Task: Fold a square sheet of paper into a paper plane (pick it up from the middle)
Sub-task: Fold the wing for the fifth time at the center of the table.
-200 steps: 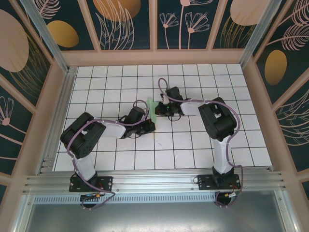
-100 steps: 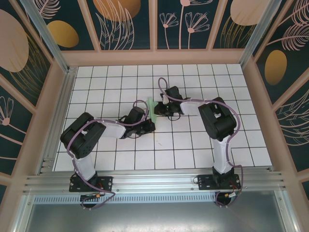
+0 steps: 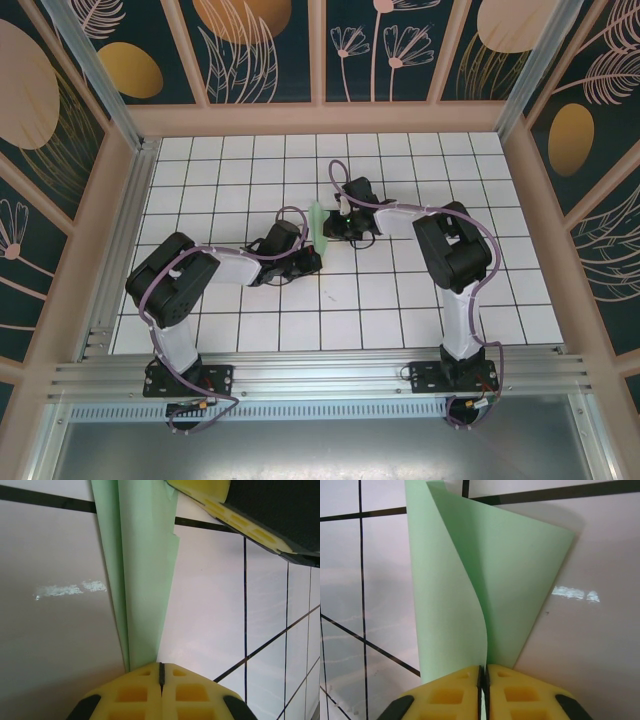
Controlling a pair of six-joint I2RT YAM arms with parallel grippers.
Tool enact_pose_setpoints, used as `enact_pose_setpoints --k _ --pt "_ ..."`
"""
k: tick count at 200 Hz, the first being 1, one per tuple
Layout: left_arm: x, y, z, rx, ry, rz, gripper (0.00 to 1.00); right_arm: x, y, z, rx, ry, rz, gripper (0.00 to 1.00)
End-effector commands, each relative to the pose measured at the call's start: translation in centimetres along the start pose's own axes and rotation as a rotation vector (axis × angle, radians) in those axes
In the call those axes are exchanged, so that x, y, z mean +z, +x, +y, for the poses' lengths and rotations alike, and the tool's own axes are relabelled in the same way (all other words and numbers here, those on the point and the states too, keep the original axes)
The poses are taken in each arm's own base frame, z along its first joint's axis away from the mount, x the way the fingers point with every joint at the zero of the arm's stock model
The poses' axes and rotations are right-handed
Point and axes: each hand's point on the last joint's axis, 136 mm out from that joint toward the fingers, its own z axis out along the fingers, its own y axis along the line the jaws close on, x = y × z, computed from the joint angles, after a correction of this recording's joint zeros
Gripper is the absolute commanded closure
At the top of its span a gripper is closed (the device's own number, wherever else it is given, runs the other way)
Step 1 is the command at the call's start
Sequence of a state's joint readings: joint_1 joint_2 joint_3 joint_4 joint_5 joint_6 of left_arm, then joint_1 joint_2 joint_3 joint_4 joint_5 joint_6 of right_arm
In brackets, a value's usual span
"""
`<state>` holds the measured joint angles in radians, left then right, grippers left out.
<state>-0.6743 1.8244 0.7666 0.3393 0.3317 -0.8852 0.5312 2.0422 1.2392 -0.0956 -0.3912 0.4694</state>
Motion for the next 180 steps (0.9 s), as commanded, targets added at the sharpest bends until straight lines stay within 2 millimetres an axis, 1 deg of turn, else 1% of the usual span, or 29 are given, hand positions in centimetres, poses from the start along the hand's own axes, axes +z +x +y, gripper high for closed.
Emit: enact_pose_setpoints --k 1,43,58,69,92,106,126,145,180 --pt "0.5 1.7 2.9 -0.031 -0.110 0.058 0.99 -1.1 -0.6 -0.5 -0.005 0.041 -0.018 0.89" --pt "0.3 0.9 1.9 -0.017 -0.092 0.043 0.98 -1.5 -0.9 -0.2 -0.013 0.039 -0.029 0.95" --pt "0.1 0.5 1.3 -0.011 -0.080 0.032 0.97 -1.4 -0.8 -0.5 -0.009 0.052 -0.026 0.98" --pt "-0.1 0.1 0.7 -0.006 -0.067 0.021 0.95 -1.2 -0.7 -0.8 -0.008 0.062 -0.023 0.99" --pt "-1.1 -1.4 -1.5 0.006 -0.005 -0.024 0.89 -0.8 -0.3 -1.6 0.001 0.089 -0.014 1.00" --pt "-2.1 -2.8 -3.0 0.007 0.046 -0.073 0.85 -0.5 -0.1 -2.0 0.003 0.097 -0.010 1.00" --pt "-3.0 -4.5 -3.9 -0.004 0.094 -0.134 0.84 -0.2 0.3 -2.3 0.008 0.103 0.000 1.00" --pt "-2.8 -5.6 -3.8 -0.011 0.099 -0.153 0.84 0.0 0.5 -2.6 0.008 0.105 0.006 1.00" --pt "-0.9 -6.4 -2.7 -0.021 0.063 -0.143 0.88 0.2 0.6 -2.7 0.009 0.108 0.012 1.00"
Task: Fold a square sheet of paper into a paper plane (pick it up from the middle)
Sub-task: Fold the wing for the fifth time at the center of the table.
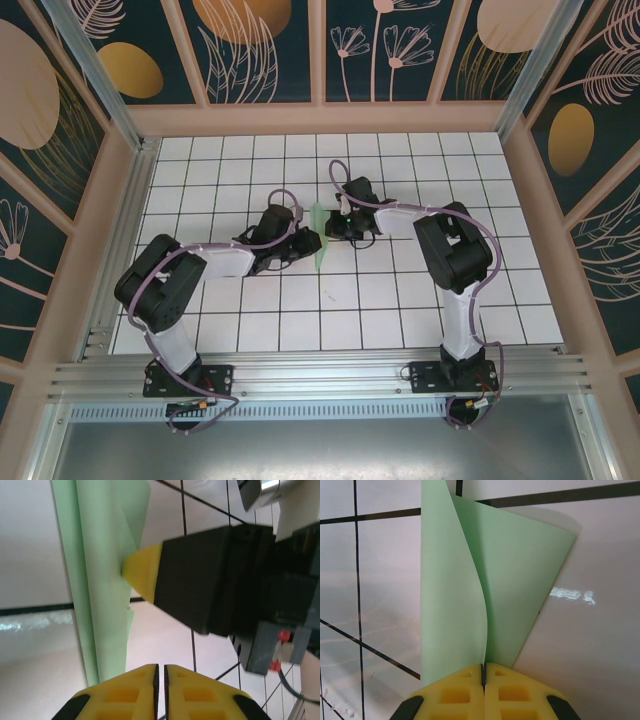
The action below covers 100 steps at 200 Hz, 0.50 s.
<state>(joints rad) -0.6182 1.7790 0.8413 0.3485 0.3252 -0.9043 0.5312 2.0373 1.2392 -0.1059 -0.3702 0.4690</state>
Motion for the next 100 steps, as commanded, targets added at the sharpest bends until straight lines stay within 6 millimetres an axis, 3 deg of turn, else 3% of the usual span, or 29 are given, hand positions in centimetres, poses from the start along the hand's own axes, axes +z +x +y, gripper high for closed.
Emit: enact_pose_setpoints --k 1,33,100 --pt "1.2 -1.1 0.4 -0.007 -0.012 -0.022 0.88 0.4 0.7 -2.4 0.006 0.087 0.020 1.00" --pt "2.4 -0.7 1.4 -0.008 -0.041 0.002 0.91 0.5 0.9 -2.5 0.006 0.089 0.024 1.00" --pt "2.9 0.4 2.5 -0.007 -0.061 0.042 0.91 0.5 1.1 -2.5 0.009 0.089 0.030 1.00"
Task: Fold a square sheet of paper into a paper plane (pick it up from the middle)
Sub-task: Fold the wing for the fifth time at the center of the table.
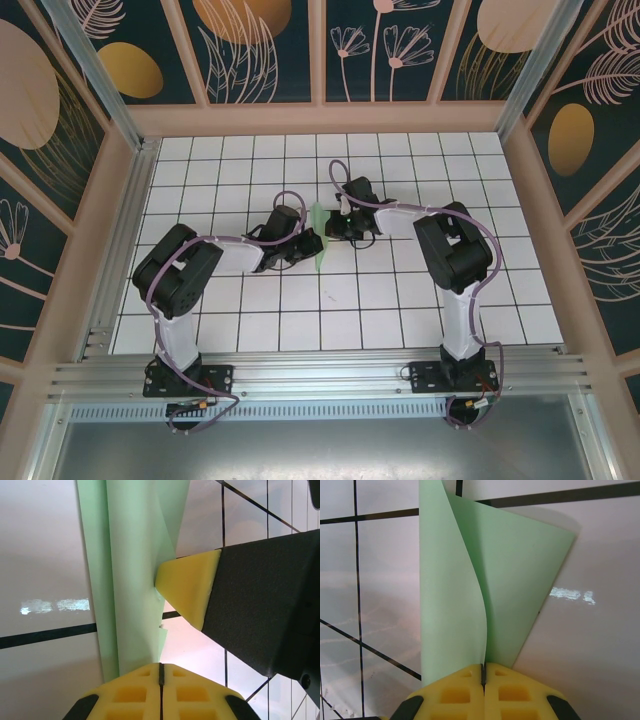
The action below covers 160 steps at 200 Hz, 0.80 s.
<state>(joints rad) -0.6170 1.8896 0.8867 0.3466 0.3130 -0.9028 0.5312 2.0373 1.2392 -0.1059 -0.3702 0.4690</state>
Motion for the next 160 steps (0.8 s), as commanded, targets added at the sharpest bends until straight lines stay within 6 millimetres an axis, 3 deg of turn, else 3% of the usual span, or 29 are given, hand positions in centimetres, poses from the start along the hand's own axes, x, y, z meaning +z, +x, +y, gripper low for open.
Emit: enact_pose_setpoints --k 1,113,160 --pt "0.5 -0.1 0.2 0.014 -0.004 0.013 0.91 0.5 1.1 -2.5 0.009 0.088 0.029 1.00" --pt "1.2 0.8 1.7 0.003 -0.051 0.049 0.91 0.5 1.1 -2.5 0.012 0.086 0.033 1.00" --pt "1.0 1.6 4.2 0.017 -0.170 0.079 0.97 -1.2 -1.1 0.0 0.008 0.033 -0.021 0.91"
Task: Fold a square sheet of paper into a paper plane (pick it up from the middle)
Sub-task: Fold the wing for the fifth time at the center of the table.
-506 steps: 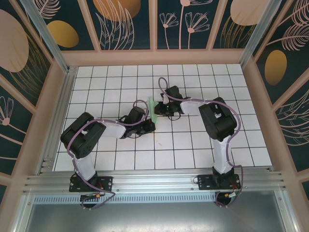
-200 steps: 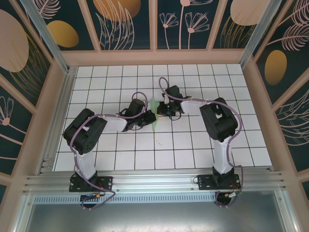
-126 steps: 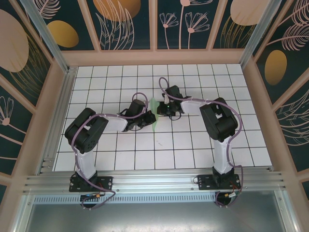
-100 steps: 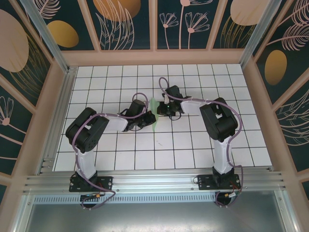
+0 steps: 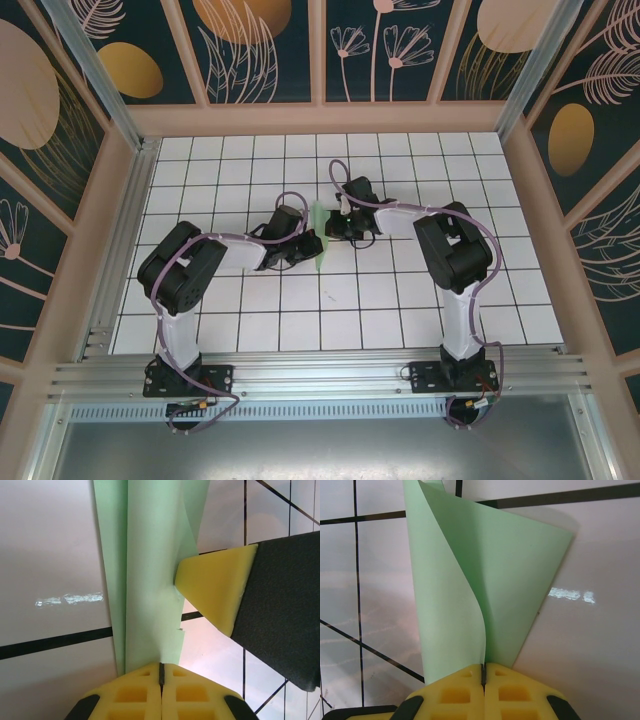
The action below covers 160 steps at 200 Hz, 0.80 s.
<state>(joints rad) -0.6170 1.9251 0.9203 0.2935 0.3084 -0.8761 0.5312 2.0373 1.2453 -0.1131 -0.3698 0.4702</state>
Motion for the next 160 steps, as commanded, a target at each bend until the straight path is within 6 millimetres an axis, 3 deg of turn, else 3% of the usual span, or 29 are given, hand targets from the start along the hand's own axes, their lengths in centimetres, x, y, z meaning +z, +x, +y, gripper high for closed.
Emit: enact_pose_setpoints --k 1,37,72,112,160 --pt "0.4 1.2 3.2 0.007 -0.129 0.051 0.97 -1.2 -1.1 0.0 0.007 0.031 -0.024 0.90" --pt "0.4 2.0 4.6 0.011 -0.185 0.073 0.99 -4.0 -2.9 1.2 0.014 0.033 -0.107 0.80" --pt "0.4 2.1 4.7 0.013 -0.181 0.078 1.00 -5.8 -3.3 1.9 0.013 0.035 -0.165 0.86" --pt "0.5 2.0 4.6 0.012 -0.178 0.077 1.00 -4.1 -2.3 2.2 0.014 0.025 -0.110 0.97" --pt "0.5 2.0 4.5 0.008 -0.174 0.074 1.00 -1.4 -0.7 2.3 0.020 0.002 -0.035 0.99"
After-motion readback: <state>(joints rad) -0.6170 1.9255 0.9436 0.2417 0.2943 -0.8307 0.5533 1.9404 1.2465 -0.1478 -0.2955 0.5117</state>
